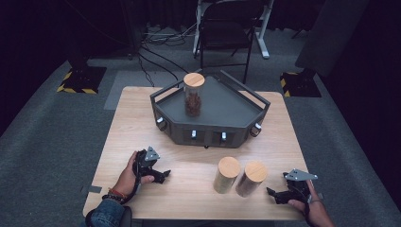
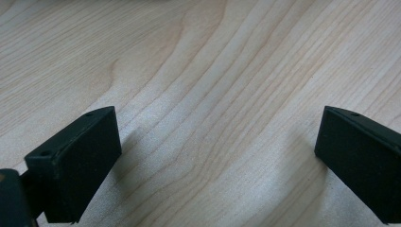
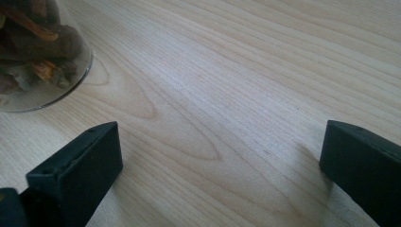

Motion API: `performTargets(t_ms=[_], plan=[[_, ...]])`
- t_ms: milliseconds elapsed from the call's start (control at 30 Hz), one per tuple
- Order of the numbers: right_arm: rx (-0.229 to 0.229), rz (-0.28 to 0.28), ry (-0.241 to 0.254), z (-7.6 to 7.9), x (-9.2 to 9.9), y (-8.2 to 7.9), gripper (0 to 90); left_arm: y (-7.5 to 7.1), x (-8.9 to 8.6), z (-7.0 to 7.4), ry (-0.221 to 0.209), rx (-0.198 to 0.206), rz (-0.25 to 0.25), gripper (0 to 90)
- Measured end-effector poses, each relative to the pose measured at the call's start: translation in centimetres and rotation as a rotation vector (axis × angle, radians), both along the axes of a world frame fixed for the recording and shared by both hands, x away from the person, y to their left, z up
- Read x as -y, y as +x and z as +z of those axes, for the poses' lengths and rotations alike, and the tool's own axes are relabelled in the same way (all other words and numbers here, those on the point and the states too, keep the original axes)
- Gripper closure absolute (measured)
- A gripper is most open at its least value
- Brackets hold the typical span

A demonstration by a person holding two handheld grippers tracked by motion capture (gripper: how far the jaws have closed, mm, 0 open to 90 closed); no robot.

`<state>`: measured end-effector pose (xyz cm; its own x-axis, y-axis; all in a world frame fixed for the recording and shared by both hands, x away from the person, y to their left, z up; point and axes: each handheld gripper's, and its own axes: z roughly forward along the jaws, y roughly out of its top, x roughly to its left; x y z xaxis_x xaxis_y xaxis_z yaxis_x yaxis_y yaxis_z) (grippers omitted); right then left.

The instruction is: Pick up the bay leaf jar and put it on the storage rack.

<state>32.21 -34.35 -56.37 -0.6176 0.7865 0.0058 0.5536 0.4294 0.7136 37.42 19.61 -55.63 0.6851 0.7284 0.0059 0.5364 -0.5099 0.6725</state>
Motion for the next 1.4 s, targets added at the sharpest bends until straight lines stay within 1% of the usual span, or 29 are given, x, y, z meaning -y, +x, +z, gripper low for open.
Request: performTargets(t_ms=[367, 467, 633, 667, 733, 867, 967, 1033, 1100, 1200, 1333, 1400], plan=[[-0.004, 0.005, -0.001, 0.0, 0.1, -0.1, 0.0, 0.0, 0.0, 0.0, 0.000, 0.000, -0.002, 0.4], [-0.019, 0.005, -0.015, 0.2, 0.1, -0.1, 0.2, 0.0, 0.0, 0.0, 0.001, 0.000, -0.003, 0.4], [-0.032, 0.041, -0.052, 0.7, 0.0, -0.4, 2.3, 0.0, 0.0, 0.0, 0.000, 0.000, -0.002, 0.4], [-0.031, 0.048, -0.051, 0.8, 0.0, -0.4, 2.3, 0.0, 0.0, 0.0, 0.000, 0.000, -0.002, 0.4], [-0.041, 0.066, -0.037, 1.3, -0.1, -0.6, 2.3, 0.0, 0.0, 0.0, 0.001, 0.000, -0.003, 0.3], [-0.041, 0.111, -0.007, 2.6, -0.3, -1.1, 2.1, 0.0, 0.0, 0.0, -0.001, 0.000, -0.002, 0.3], [-0.037, 0.142, -0.028, 3.3, -0.8, -1.6, 2.4, 0.0, 0.0, 0.0, 0.000, 0.001, -0.002, 0.4], [-0.044, 0.162, -0.021, 3.7, -1.1, -1.9, 2.3, 0.0, 0.0, 0.0, 0.000, 0.001, -0.002, 0.3], [-0.034, 0.182, -0.021, 4.3, -1.5, -2.2, 2.3, 0.0, 0.0, 0.0, 0.001, 0.000, -0.003, 0.3], [-0.013, 0.193, -0.020, 5.2, -1.9, -2.6, 2.4, 0.0, 0.0, 0.0, 0.000, 0.001, -0.002, 0.4], [0.006, 0.225, -0.004, 6.4, -2.5, -3.2, 2.4, 0.0, 0.0, 0.0, 0.000, 0.000, -0.002, 0.4], [0.021, 0.227, -0.006, 7.0, -2.7, -3.4, 2.4, 0.0, 0.0, 0.0, 0.000, 0.000, -0.002, 0.4]])
